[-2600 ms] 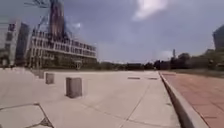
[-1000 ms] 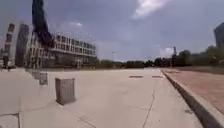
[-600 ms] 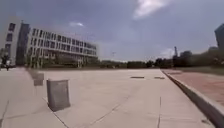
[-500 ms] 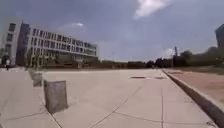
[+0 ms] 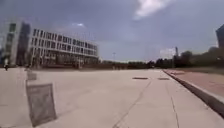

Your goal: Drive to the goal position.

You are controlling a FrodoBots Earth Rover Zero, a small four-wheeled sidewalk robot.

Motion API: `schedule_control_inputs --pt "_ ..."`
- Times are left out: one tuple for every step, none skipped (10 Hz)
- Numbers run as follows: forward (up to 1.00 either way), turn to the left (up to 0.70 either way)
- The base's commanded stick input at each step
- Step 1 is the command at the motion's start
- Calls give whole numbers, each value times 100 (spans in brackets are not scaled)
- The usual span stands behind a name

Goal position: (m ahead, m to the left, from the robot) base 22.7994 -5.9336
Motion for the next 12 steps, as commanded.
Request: schedule_control_inputs --pt "70 0" --pt "70 0" --pt "70 0" --pt "70 0" --pt "70 0" --pt "70 0" --pt "70 0" --pt "70 0" --pt "70 0" --pt "70 0" --pt "70 0" --pt "70 0"
